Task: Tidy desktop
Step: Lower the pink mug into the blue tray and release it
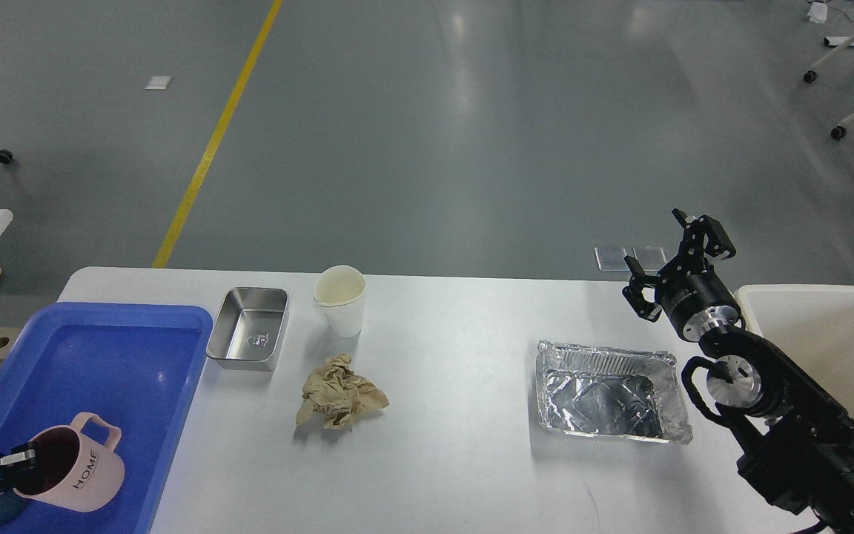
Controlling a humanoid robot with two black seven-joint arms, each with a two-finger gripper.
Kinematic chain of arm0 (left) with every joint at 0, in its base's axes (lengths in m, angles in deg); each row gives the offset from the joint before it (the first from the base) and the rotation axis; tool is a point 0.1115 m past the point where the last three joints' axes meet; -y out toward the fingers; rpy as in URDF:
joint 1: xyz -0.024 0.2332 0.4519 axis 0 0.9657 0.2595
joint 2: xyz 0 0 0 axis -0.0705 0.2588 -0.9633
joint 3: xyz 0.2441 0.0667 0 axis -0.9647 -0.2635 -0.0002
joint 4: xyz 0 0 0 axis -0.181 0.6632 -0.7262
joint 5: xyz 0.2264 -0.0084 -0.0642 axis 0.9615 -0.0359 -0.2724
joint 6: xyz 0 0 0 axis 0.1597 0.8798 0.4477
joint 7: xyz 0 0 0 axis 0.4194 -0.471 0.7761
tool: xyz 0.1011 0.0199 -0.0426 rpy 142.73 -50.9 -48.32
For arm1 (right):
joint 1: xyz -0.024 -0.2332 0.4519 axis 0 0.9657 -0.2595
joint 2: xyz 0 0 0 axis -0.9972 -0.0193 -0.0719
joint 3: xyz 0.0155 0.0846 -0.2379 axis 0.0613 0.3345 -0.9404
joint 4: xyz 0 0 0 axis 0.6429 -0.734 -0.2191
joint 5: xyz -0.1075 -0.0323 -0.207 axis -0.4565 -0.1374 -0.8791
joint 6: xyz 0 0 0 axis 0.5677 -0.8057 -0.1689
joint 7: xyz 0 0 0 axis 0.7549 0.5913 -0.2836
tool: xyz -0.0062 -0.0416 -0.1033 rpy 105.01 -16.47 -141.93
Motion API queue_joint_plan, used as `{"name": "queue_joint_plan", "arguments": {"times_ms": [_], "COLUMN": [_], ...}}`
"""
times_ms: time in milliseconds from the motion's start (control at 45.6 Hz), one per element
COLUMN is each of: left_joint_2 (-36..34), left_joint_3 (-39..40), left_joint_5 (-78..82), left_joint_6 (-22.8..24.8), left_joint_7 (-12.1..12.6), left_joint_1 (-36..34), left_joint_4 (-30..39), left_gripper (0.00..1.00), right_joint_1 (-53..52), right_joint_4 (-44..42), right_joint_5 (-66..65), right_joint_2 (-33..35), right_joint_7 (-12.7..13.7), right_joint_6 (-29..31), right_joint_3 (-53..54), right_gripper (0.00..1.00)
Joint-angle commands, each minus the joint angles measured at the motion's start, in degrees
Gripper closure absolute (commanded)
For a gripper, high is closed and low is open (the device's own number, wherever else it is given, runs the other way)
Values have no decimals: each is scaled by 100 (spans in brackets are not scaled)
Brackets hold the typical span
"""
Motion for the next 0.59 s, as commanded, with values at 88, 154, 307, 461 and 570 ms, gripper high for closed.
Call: {"name": "queue_joint_plan", "arguments": {"times_ms": [88,154,307,461,570], "left_joint_2": [-38,-29,-47,15,103], "left_joint_3": [2,2,81,107,134], "left_joint_5": [-1,-9,-36,-53,-62], "left_joint_6": [263,263,184,96,87], "left_joint_7": [-5,-5,65,74,74], "left_joint_1": [-11,-11,-37,-55,-64], "left_joint_4": [9,0,-35,-377,-492], "left_gripper": [100,100,81,49,37], "right_joint_1": [0,-9,0,0,0], "right_joint_4": [0,0,0,0,-9], "right_joint_5": [0,0,0,0,0], "right_joint_2": [0,0,0,0,0], "right_joint_7": [0,0,0,0,0], "right_joint_6": [0,0,0,0,0], "right_joint_3": [0,0,0,0,0], "right_gripper": [0,0,0,0,0]}}
